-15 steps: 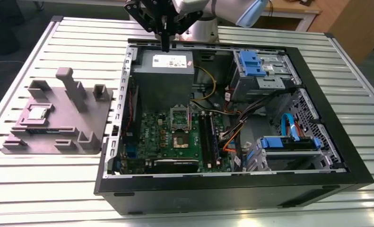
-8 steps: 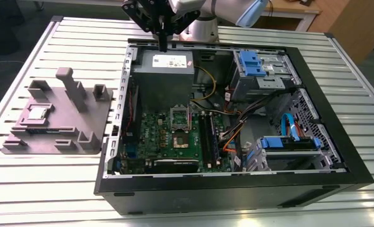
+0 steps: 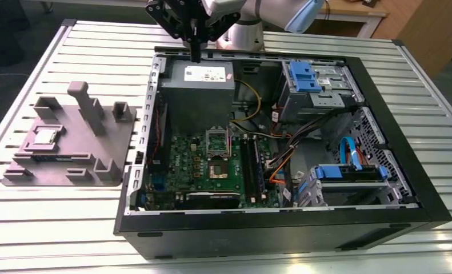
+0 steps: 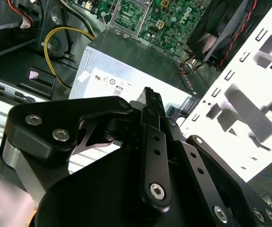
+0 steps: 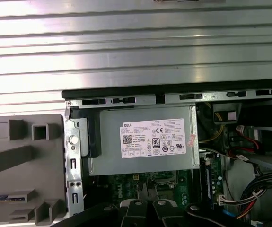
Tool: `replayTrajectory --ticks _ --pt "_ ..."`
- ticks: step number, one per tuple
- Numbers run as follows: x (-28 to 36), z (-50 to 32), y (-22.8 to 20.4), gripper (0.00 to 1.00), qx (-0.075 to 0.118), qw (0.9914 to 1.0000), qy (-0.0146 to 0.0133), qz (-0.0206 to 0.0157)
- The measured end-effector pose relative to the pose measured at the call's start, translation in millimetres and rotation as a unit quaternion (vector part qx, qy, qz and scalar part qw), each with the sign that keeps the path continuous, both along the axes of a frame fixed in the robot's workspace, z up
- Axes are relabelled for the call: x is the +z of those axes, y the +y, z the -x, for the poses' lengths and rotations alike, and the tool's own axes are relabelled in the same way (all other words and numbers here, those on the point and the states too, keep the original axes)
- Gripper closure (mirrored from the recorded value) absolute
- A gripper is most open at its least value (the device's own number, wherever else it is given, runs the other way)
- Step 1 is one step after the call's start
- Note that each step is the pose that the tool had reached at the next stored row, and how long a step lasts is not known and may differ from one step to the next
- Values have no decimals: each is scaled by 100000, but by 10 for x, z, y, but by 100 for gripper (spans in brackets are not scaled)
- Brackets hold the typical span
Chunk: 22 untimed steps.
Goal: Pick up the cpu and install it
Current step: 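Reach for the cpu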
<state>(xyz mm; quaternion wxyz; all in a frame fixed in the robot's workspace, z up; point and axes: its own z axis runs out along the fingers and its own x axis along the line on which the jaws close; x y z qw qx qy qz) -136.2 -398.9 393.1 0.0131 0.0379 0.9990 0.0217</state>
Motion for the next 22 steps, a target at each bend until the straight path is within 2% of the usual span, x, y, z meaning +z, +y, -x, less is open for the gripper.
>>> replayTrajectory --ticks 9,11,22 --pt "0 19 0 90 0 100000 3 1" --pt "0 77 0 90 2 100000 1 2" --pt "0 108 0 90 2 100000 2 1"
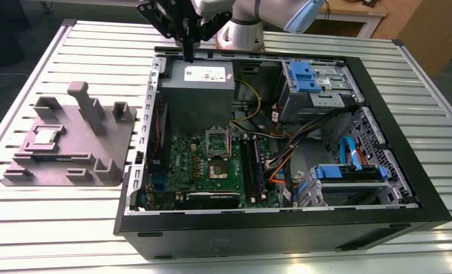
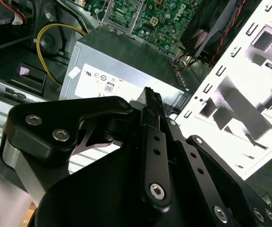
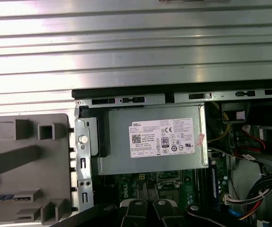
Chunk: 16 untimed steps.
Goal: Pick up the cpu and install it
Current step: 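Reach for the cpu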
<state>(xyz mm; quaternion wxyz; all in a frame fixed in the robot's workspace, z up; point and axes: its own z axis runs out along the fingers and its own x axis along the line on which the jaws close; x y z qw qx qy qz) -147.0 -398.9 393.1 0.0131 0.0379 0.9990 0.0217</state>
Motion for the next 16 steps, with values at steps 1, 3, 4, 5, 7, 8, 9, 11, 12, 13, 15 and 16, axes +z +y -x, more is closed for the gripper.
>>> replayTrajectory --ticks 1,3,4,5,7,8,9,11,12,13,15,16 --pt "0 1 0 90 2 100000 -1 0" --pt "0 3 0 90 -4 100000 0 -1" --pt "0 5 0 90 -4 100000 -1 2" --pt "0 8 0 90 -7 100000 1 1" --pt "0 15 0 90 -2 100000 0 1" --pt "0 19 0 90 -5 100000 0 2" --pt "0 23 0 90 -4 100000 -1 0" --pt "0 31 0 90 -1 100000 -1 -1" --pt "0 35 0 90 -1 100000 0 -1" --pt "0 39 0 90 -4 100000 0 -1" --pt "0 41 0 90 0 100000 -2 1" --pt "0 43 0 90 -3 100000 0 1"
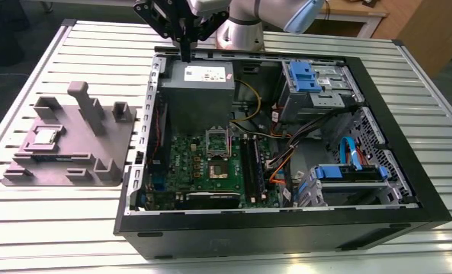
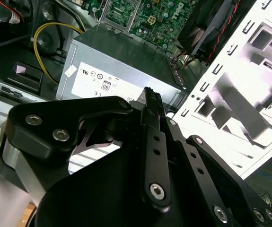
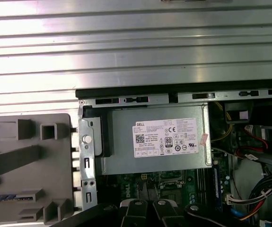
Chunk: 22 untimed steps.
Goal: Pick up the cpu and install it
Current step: 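Reach for the cpu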
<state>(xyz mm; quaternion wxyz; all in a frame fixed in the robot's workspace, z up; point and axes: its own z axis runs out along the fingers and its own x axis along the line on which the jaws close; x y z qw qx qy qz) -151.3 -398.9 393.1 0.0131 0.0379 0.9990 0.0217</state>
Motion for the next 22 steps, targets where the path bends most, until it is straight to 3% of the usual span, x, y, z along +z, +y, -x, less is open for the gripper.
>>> replayTrajectory --ticks 22 --pt "0 75 0 90 2 100000 0 -2"
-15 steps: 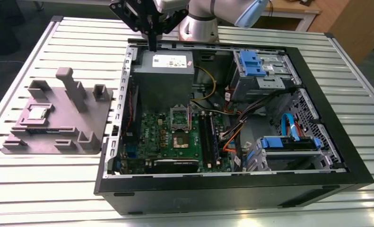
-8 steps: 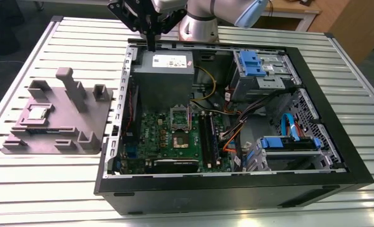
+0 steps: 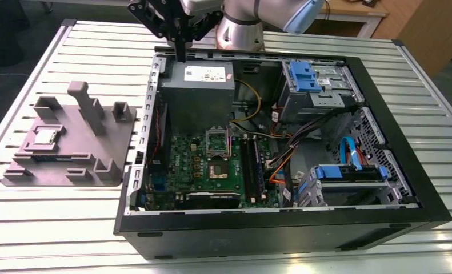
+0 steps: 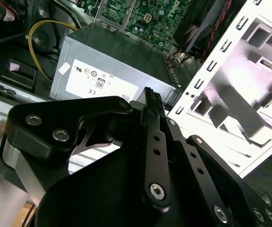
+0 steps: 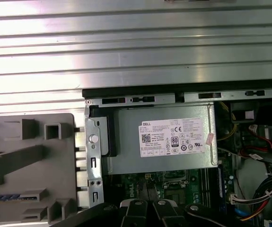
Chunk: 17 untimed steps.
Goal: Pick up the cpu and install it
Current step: 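Reach for the cpu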
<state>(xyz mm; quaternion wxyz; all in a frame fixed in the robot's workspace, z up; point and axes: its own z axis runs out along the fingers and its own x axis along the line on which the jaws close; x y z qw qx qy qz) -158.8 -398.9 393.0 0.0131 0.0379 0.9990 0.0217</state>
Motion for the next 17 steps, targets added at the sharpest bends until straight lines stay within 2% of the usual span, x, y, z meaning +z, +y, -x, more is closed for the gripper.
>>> replayTrajectory --ticks 17 --pt "0 42 0 90 -2 100000 -2 0"
